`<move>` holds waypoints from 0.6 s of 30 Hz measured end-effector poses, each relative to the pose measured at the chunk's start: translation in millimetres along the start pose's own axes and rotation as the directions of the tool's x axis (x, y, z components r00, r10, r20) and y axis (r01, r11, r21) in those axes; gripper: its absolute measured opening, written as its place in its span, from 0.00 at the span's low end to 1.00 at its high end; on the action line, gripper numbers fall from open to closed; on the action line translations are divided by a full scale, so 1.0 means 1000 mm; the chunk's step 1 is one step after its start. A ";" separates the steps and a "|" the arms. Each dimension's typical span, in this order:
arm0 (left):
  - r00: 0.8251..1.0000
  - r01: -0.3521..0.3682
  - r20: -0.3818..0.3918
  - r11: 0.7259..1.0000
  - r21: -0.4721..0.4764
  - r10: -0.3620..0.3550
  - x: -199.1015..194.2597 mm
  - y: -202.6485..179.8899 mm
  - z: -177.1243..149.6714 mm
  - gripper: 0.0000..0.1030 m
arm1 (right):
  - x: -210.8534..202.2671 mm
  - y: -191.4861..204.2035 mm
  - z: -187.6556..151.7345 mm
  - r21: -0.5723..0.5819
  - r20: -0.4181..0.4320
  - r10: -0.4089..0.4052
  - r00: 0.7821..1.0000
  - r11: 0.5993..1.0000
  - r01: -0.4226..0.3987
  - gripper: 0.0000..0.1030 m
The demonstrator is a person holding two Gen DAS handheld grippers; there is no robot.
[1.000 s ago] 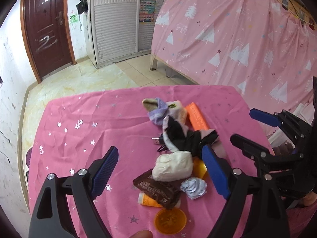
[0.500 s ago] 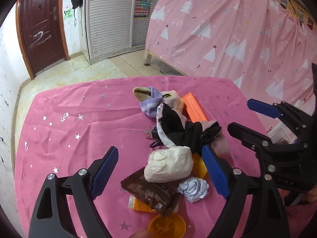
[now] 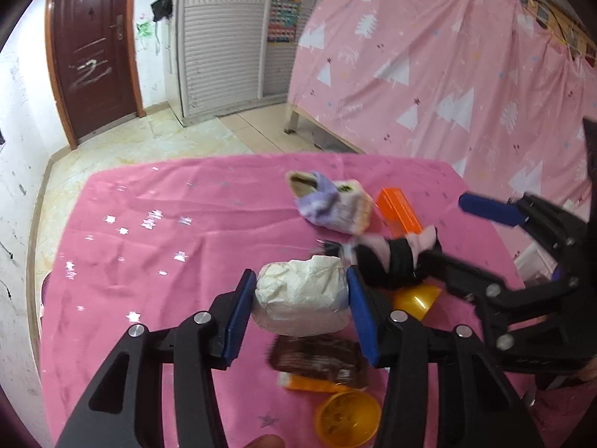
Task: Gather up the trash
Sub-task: 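Grasp the white tissue ball with the left tool while the right tool grasps the black-pink sock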
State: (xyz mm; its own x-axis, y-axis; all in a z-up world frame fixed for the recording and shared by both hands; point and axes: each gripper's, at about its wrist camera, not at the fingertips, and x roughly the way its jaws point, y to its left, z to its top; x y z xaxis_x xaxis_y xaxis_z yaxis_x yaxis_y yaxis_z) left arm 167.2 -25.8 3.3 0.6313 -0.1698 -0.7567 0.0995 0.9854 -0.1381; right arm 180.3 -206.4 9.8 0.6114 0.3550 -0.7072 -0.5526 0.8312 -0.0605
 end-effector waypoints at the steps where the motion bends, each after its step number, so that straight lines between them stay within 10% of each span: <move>1: 1.000 -0.001 0.007 1.000 -0.008 0.001 -0.004 0.004 0.002 0.42 | 0.003 0.003 0.001 -0.008 -0.006 0.005 1.000 1.000 -0.005 0.71; 18: 0.999 -0.010 0.052 0.996 -0.094 0.015 -0.028 0.049 0.011 0.42 | 0.026 0.036 -0.012 -0.128 -0.139 0.033 0.990 0.991 -0.051 0.71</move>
State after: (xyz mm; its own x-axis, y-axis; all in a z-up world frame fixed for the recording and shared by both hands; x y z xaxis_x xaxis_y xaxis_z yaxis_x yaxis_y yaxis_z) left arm 162.7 27.2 24.4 0.6717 -0.1543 -0.7246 0.0208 0.9816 -0.1898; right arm 170.1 -172.3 -19.3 0.5084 0.3195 -0.7996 -0.6508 0.7506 -0.1139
